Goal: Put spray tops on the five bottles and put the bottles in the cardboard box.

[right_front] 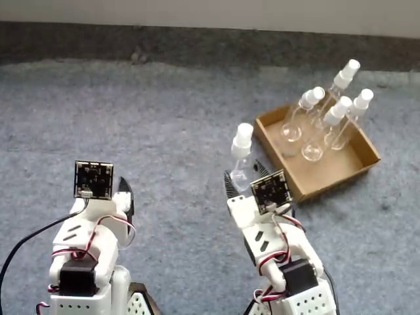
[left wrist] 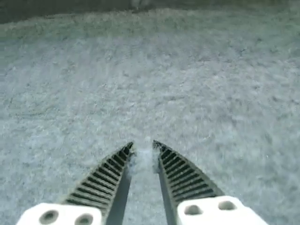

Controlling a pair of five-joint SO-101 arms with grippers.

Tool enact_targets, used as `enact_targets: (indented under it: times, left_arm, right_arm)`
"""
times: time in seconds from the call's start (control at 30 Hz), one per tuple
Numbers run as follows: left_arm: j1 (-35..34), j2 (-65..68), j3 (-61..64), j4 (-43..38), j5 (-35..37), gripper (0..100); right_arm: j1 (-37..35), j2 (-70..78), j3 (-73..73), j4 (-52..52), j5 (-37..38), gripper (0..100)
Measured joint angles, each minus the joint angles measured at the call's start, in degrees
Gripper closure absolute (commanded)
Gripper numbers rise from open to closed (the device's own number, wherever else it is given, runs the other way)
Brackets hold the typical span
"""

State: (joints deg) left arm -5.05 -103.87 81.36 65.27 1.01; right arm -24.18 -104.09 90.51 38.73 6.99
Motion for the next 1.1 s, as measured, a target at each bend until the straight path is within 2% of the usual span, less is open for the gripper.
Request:
enact_targets:
  times: [0.13,0.23,0.37,0.5,0.67,1.03,1.1]
  left_arm:
    - [0.1,0.0,0.2,5.1,0.0,100]
    - [0.1,-0.2,1.8,7.0,0.0,100]
    - [0.1,0.1,5.7,7.3,0.0,100]
    - [0.1,0.0,6.4,7.3,0.0,100]
    - [0.1,0.0,7.8,7.2,0.0,100]
    - [0.1,0.0,10.4,3.3,0.0,99]
    - [0.1,0.0,10.4,3.3,0.0,99]
  right_arm:
    - [2.1,0.0,-6.7,2.1,0.6,87.2]
    - [3.7,0.0,-10.1,2.3,5.0,87.2]
    - [9.3,-0.2,-11.8,2.4,9.8,87.2]
    - [16.2,-0.2,-12.2,2.4,10.8,87.2]
    - [19.9,0.1,-12.3,-1.1,10.9,87.2]
    - [28.0,28.5,-19.3,-13.7,10.9,87.2]
    - [29.8,32.7,-19.3,-16.6,9.0,87.2]
